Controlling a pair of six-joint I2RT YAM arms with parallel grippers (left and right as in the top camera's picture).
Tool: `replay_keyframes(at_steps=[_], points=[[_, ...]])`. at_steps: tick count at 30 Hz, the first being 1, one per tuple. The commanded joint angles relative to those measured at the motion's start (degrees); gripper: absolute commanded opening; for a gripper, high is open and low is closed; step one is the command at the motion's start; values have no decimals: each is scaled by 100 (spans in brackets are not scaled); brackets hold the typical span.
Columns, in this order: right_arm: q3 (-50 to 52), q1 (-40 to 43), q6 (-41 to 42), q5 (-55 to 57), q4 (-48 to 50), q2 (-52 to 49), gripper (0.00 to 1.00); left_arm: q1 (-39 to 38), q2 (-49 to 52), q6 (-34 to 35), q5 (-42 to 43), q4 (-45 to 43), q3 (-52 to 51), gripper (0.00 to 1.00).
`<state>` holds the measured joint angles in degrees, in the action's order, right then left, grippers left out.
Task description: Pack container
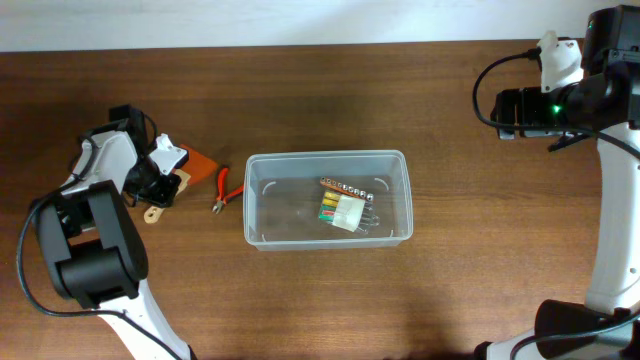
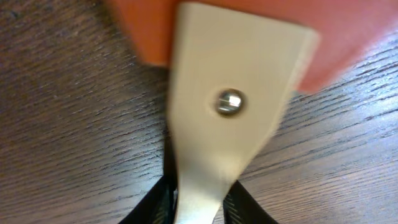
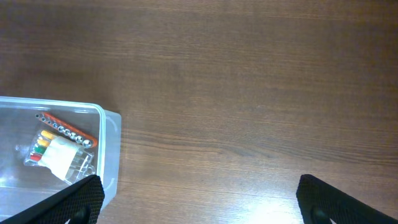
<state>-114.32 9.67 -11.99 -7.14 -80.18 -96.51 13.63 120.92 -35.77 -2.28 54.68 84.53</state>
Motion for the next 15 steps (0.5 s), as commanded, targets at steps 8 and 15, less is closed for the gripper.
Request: replay_keyframes(at_steps=[8,15], points=[[4,11,24,28,2,-39,98,-24,199,17,151,0,-146,6],[4,11,-17,31,2,-39,99,-24,155,166,149,4,-109,2]])
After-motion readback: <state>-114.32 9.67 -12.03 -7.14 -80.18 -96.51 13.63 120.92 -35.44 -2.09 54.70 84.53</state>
